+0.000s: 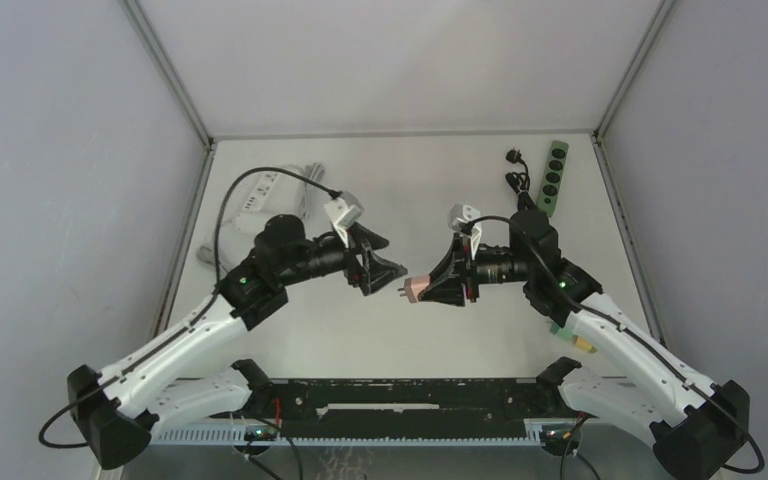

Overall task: Insert the plug
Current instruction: Adjust the plug, then move the socket to the center of the board.

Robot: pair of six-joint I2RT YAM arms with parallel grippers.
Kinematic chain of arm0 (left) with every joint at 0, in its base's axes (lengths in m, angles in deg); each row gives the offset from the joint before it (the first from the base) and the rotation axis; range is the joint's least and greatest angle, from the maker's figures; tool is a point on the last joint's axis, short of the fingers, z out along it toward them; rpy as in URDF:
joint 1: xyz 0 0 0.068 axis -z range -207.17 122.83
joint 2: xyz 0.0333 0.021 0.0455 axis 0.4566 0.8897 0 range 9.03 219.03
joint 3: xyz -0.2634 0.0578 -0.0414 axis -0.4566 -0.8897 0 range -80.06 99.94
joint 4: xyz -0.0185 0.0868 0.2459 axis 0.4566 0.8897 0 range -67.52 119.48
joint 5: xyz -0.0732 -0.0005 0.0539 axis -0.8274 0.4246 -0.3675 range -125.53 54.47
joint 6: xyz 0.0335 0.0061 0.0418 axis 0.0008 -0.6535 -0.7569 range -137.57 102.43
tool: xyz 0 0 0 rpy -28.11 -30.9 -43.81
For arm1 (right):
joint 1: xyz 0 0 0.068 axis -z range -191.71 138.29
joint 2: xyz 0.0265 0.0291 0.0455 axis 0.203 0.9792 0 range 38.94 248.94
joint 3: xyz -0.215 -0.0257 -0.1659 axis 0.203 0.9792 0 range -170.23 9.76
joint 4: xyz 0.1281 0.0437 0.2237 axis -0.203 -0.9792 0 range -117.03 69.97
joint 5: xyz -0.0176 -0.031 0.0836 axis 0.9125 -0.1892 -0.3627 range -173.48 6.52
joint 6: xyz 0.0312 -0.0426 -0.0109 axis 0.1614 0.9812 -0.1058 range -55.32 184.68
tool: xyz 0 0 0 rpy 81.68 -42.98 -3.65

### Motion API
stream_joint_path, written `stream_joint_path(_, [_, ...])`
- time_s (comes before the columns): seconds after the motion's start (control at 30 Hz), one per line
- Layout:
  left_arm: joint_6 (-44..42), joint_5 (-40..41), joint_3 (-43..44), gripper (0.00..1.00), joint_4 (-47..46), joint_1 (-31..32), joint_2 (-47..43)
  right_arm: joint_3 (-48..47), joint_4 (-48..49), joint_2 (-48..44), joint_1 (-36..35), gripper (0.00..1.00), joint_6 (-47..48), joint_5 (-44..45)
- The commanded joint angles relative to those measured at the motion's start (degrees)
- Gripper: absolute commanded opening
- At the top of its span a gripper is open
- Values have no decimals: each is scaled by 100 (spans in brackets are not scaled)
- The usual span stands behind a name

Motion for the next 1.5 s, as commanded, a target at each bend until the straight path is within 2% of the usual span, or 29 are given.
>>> stream_joint_path(0.0, [389, 2167, -300, 85, 52, -169, -764, -144, -9, -174, -18, 0, 76, -2])
stream_joint_path(0.13, [611, 2859, -526, 92, 249, -175, -1273, -109, -80, -201, -12, 0, 51, 245])
stream_joint_path(0.23, [899, 3973, -614, 100, 643, -195, -1542, -111, -228, -283, 1, 0, 51, 598])
stream_joint_path(0.37, [1446, 5393, -575, 100, 1479, -422, -1658, -69, -361, -394, -2, 0, 34, 1006])
stream_joint_path(0.57, [2454, 5823, -459, 100, 2688, -1382, -1408, 114, -471, -628, 6, 0, 147, 1458])
stream_joint_path(0.87, [3474, 5753, -225, 100, 3009, -2666, -603, 461, -561, -841, 85, 0, 401, 1904])
stream_joint_path(1.2, [4320, 4031, -92, 100, 1896, -4258, 977, 723, -415, -943, 152, 0, 412, 2158])
stream_joint_path(1.47, [4524, 3580, 584, 100, 1473, -4882, 2497, 770, -344, -821, 178, 0, 403, 2208])
